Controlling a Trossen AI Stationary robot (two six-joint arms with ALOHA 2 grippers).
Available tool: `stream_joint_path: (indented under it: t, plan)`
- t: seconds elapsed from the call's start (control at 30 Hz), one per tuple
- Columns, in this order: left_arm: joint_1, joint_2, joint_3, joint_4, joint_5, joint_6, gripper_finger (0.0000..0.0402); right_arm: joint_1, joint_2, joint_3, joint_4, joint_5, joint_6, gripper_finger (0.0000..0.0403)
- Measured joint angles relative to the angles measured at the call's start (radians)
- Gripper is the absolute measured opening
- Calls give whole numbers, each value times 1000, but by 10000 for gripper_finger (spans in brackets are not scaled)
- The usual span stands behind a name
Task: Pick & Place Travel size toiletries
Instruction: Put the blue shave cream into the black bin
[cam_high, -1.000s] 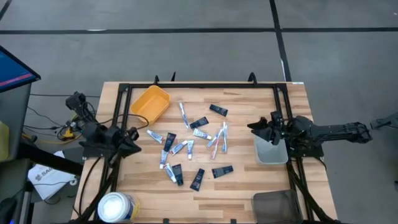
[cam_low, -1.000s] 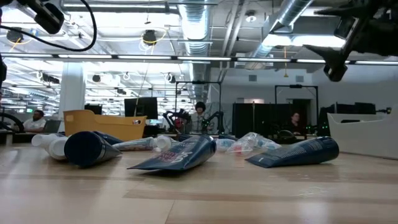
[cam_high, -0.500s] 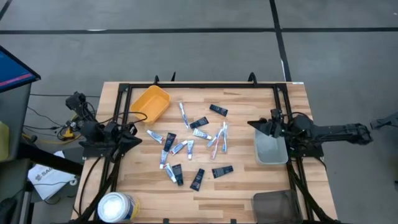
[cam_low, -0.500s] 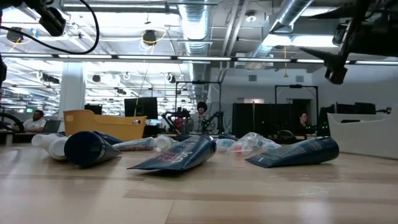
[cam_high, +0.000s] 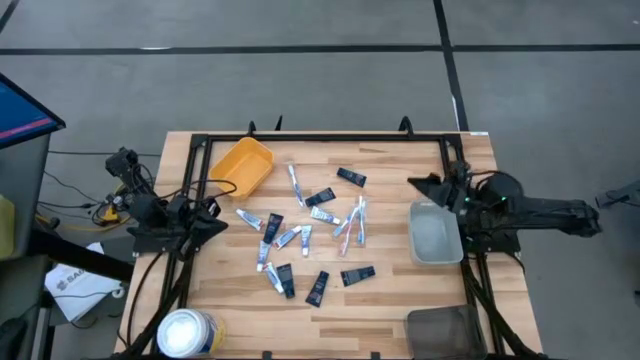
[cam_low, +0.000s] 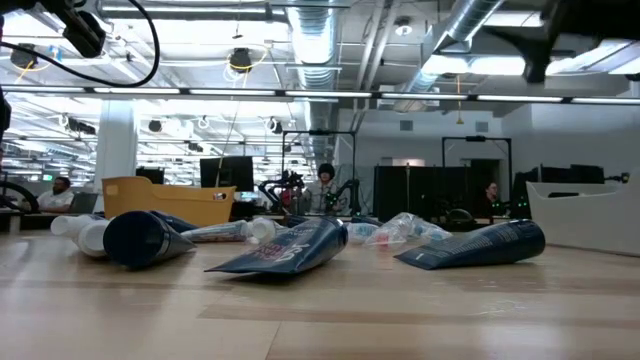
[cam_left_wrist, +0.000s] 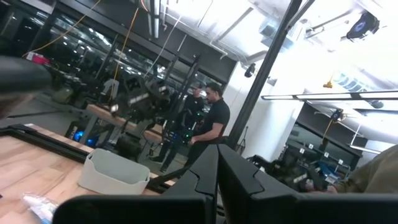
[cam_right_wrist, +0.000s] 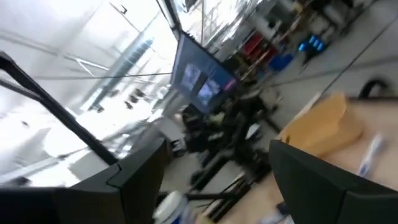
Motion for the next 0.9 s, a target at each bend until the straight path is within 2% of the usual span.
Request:
stream_joint_path:
  t: [0.13,0.27,0.57,0.7,0.9]
  plan:
    - [0,0,0,0,0,0,2,-55,173,185,-148,0,-167,276]
    - [0,0,0,0,0,0,2,-124,376,402,-432,2,-304,276]
    - [0,0,0,5,1,-2,2,-230,925,793,-880,1,-585,276]
    - [0,0,0,10,8,-3,2,-257,1144,921,-954,24,-698,276]
    - [0,0,0,12,8,-3,2,-288,1421,1107,-1005,181,-817,276]
